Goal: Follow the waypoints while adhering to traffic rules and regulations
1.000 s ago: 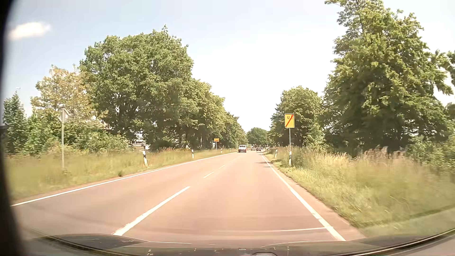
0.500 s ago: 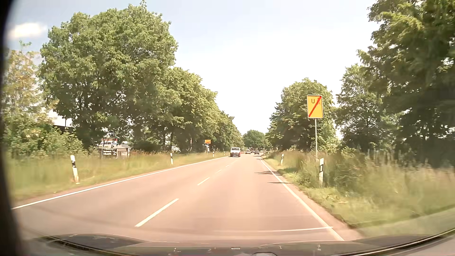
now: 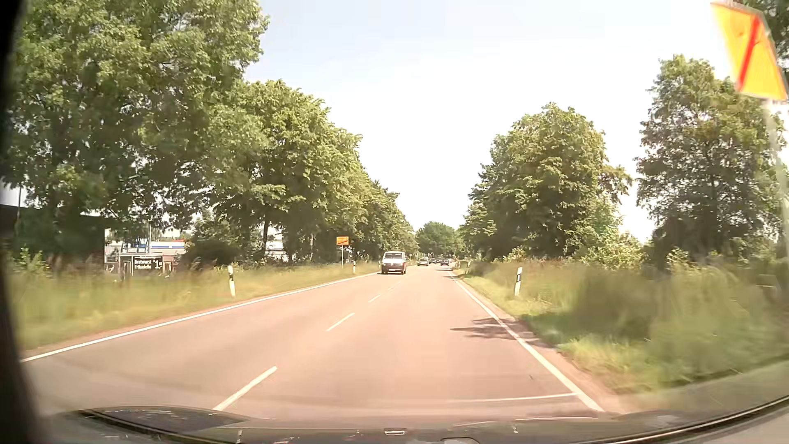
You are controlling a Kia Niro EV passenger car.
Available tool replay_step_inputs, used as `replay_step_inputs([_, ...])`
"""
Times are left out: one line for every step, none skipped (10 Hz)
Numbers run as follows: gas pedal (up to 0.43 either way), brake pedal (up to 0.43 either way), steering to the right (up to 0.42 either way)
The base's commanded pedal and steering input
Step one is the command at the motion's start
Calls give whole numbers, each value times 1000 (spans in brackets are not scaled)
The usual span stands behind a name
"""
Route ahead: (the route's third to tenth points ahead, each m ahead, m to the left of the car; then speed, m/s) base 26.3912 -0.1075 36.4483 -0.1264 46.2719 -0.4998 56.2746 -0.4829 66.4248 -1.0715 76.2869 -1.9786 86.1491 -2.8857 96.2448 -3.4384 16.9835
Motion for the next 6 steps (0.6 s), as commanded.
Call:
replay_step_inputs([331, 0, 5])
replay_step_inputs([331, 0, 5])
replay_step_inputs([331, 0, 5])
replay_step_inputs([331, 0, 5])
replay_step_inputs([331, 0, 5])
replay_step_inputs([331, 0, 5])
